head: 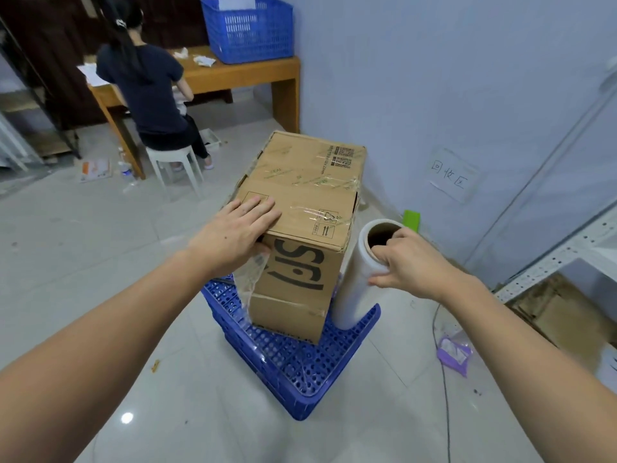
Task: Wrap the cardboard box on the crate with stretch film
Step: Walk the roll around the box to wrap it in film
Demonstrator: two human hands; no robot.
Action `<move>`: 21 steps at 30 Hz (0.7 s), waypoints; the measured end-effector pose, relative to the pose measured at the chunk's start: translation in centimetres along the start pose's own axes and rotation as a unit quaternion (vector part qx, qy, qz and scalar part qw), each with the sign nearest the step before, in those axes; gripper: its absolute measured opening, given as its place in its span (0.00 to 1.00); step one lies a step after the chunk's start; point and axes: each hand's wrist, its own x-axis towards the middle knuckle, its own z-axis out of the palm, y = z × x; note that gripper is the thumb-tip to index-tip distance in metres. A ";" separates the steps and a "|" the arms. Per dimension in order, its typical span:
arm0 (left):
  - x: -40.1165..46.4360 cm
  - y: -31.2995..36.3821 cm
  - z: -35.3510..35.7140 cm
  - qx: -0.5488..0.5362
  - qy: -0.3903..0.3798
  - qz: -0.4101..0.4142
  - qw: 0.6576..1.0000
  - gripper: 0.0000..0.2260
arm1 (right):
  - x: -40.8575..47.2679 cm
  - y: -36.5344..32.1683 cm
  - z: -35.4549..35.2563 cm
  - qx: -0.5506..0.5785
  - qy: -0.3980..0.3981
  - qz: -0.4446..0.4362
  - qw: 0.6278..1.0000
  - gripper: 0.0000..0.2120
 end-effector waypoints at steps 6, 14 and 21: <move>-0.2 0.3 -0.2 -0.001 -0.002 -0.006 1.000 0.31 | 0.0 -0.9 -1.2 0.023 -0.081 -0.024 0.996 0.23; -0.2 0.2 -0.4 0.007 -0.006 -0.008 1.000 0.32 | 1.1 -4.3 -3.3 -0.030 -0.084 0.104 0.991 0.30; -0.2 0.2 -0.2 0.017 -0.008 -0.010 1.000 0.31 | 0.6 -5.5 -2.4 -0.016 -0.026 0.114 0.993 0.27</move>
